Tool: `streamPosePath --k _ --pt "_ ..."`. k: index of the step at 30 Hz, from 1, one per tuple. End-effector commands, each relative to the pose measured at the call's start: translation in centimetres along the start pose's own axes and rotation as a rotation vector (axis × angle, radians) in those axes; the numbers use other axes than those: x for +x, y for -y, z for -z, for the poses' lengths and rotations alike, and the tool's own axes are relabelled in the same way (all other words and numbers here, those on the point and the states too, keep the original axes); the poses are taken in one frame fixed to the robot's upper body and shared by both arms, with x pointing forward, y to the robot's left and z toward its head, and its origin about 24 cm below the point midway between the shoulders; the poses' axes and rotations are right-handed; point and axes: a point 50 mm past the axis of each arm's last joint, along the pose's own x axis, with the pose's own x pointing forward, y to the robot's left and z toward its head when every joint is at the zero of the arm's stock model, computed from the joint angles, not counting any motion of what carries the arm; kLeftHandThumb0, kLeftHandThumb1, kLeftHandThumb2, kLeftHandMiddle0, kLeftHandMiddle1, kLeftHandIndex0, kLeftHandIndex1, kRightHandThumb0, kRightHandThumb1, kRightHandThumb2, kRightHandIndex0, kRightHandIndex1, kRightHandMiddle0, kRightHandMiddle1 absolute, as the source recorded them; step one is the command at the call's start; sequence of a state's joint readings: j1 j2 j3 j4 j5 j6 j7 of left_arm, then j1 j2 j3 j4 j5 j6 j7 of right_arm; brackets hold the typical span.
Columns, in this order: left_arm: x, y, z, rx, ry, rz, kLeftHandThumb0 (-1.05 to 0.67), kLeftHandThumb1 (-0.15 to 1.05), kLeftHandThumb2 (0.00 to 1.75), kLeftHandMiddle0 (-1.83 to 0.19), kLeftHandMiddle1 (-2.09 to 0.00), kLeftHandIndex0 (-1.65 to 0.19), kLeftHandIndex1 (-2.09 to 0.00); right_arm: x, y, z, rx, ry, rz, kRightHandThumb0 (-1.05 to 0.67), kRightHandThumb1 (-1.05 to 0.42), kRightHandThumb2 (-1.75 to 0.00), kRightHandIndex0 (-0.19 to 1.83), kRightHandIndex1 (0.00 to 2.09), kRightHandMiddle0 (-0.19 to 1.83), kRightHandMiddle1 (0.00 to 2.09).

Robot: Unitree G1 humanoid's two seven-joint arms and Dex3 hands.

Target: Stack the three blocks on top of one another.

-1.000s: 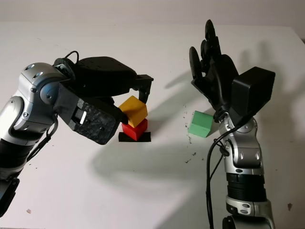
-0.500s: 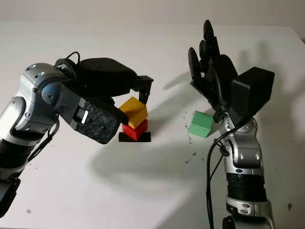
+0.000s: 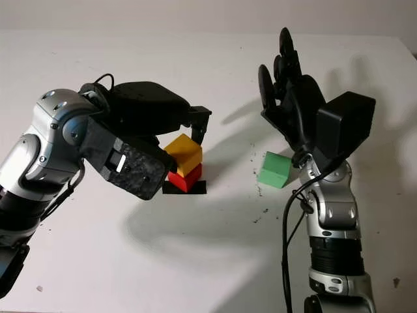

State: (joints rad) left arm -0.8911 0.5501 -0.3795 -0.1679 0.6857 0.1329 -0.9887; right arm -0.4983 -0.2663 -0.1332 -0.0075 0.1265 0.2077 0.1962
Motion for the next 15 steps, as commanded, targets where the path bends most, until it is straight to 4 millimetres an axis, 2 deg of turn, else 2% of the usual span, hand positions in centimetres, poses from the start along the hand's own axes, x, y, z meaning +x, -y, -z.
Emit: streamPosePath --k 1,2,4,6,11,15 --pt "0.0 0.3 -0.4 0.009 0.011 0.015 -0.50 1.05 0.11 -0.13 -0.64 -0.04 -1.59 -0.1 0.1 -0.3 -0.005 0.017 0.007 -0.61 -1.05 -0.63 -0.19 0.00 -0.19 0.00" --pt "0.0 0.3 -0.4 0.006 0.008 0.018 -0.53 1.05 0.11 -0.11 -0.63 0.05 -1.68 -0.1 0.1 -0.3 -0.005 0.017 0.007 -0.62 -1.05 -0.62 -0.19 0.00 -0.19 0.00" --pt "0.0 0.5 -0.4 0.004 0.007 0.020 -0.57 1.05 0.11 -0.05 -0.74 0.16 -1.80 -0.1 0.1 -0.3 -0.002 0.018 0.008 -0.62 -1.05 -0.62 -0.19 0.00 -0.19 0.00" --pt "-0.1 0.4 -0.4 0.001 0.010 0.032 -0.61 1.05 0.12 0.00 -0.74 0.19 -1.62 -0.1 0.1 -0.3 -0.004 0.017 0.006 -0.61 -1.05 -0.63 -0.19 0.00 -0.19 0.00" --pt "-0.5 0.2 -0.5 0.006 0.030 0.057 -0.63 1.05 0.15 -0.13 -0.31 0.19 -1.09 -0.1 0.1 -0.3 -0.009 0.013 0.009 -0.62 -1.05 -0.62 -0.19 0.00 -0.19 0.00" --pt "-1.4 0.0 -0.4 -0.012 0.047 0.053 -0.65 1.05 0.17 -0.14 -0.20 0.18 -0.71 -0.2 0.1 -0.3 -0.002 0.018 -0.001 -0.61 -1.05 -0.63 -0.19 0.00 -0.19 0.00"
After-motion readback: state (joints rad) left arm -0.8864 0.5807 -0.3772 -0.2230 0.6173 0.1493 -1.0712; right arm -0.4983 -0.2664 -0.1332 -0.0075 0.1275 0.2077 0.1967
